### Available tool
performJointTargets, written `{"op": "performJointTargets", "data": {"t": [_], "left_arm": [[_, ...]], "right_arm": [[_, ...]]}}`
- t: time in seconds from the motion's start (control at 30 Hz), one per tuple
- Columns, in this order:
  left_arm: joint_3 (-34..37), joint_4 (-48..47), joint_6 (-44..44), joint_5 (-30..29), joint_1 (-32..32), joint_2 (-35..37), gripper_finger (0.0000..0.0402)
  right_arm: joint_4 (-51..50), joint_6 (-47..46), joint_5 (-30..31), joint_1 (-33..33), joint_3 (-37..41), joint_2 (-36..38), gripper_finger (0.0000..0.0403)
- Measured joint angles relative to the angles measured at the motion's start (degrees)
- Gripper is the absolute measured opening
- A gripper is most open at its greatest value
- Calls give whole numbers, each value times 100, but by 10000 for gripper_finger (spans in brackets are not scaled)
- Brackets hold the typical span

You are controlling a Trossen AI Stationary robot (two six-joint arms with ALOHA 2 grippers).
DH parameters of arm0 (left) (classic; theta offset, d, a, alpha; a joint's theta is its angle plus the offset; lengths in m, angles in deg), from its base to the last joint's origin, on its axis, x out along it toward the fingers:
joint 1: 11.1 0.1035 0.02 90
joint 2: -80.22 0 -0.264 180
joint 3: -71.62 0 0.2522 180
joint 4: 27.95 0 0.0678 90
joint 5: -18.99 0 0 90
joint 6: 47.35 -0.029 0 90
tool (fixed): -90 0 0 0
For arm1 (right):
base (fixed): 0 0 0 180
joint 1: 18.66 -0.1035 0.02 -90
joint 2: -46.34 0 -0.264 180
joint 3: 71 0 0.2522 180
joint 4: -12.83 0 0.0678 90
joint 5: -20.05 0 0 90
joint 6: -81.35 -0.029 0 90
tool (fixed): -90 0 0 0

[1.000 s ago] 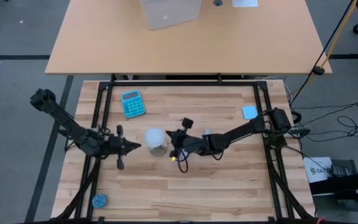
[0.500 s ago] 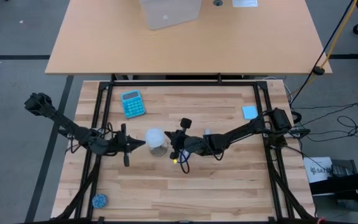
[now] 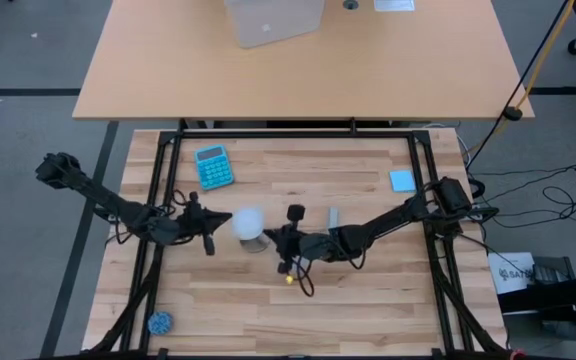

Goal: Screw lightbulb
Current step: Insert the light bulb into the lamp

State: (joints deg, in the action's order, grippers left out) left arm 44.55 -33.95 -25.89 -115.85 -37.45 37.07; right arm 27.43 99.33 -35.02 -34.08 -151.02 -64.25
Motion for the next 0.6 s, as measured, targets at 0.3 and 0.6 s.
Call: {"op": "performJointTargets", "data": {"t": [0.3, 0.6], "left_arm": [[6, -91, 128, -63, 87, 34, 0], [6, 203, -572, 83, -407, 592, 0]], "right_arm": [[-221, 136, 124, -177, 0, -13, 0], [-505, -97, 274, 149, 0, -13, 0]]}}
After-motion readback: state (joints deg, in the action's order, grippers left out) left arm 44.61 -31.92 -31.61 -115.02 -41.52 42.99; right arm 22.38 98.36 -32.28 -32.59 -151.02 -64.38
